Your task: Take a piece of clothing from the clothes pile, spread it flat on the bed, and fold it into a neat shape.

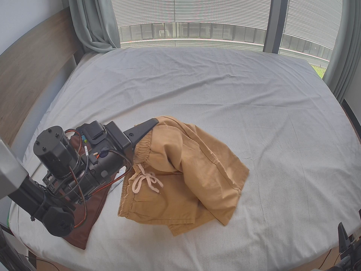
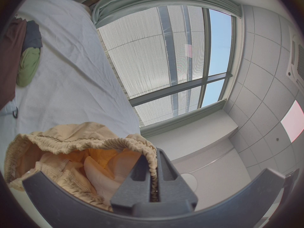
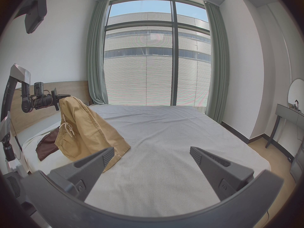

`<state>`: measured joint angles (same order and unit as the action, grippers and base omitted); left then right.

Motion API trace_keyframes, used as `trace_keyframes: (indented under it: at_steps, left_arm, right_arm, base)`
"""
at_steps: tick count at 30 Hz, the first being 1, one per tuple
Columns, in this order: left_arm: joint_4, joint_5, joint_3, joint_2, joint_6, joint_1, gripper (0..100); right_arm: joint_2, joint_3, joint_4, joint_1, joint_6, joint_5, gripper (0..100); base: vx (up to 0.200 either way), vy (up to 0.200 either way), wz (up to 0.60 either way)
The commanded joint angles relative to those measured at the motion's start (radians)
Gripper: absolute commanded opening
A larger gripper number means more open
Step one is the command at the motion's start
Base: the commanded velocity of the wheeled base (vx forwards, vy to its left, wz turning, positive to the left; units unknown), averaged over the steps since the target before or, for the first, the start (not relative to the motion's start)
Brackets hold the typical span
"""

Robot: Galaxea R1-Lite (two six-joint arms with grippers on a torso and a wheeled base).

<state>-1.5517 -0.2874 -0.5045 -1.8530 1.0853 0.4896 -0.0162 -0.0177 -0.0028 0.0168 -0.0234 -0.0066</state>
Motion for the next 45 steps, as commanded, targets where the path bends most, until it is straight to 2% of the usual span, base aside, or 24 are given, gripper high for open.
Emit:
trace_keyframes:
  at_steps: [1, 7, 11, 14, 19, 22, 28, 34, 45]
  left_arm:
    - [-0.001, -0.001, 0.041, -0.003, -0.036, -0.045, 0]
    - [-0.002, -0.006, 0.107, 0.017, -0.039, -0.082, 0]
    - [-0.002, -0.064, 0.133, 0.026, -0.041, -0.124, 0]
    - [-0.002, -0.088, 0.142, 0.029, -0.061, -0.128, 0]
    - [-0.004, -0.09, 0.149, 0.017, -0.127, -0.151, 0]
    - [-0.004, -0.096, 0.142, 0.015, -0.127, -0.187, 0]
    - [-0.002, -0.102, 0.155, 0.015, -0.139, -0.201, 0]
    - [-0.002, -0.164, 0.175, -0.045, -0.306, -0.276, 0]
    - [-0.002, -0.167, 0.192, -0.075, -0.338, -0.29, 0]
  right_arm:
    - [0.013, 0.016, 0.0, 0.0, -0.001, 0.0, 100]
    - [0.013, 0.016, 0.0, 0.0, -0.001, 0.0, 100]
    - [0.013, 0.018, 0.001, 0.002, -0.001, 0.0, 100]
    - [0.013, 0.018, 0.0, 0.002, -0.001, -0.001, 100]
    - [0.013, 0.018, 0.001, 0.002, -0.001, -0.001, 100]
    - [0.013, 0.018, 0.0, 0.002, -0.001, -0.001, 100]
    - [0.013, 0.018, 0.0, 0.002, 0.0, -0.001, 100]
    - [0.013, 0.018, 0.001, 0.002, 0.0, -0.001, 100]
    - [0.013, 0.016, 0.001, 0.002, 0.016, -0.006, 100]
  base:
    - [0.0, 0.0, 0.0]
    - [0.0, 0.0, 0.0]
    - [0.0, 0.0, 0.0]
    - [0.0, 0.0, 0.0]
    - [0.0, 0.0, 0.0]
    - [0.0, 0.0, 0.0]
    - [0.0, 0.0, 0.0]
    - [0.0, 0.0, 0.0]
    - [0.0, 0.0, 0.0]
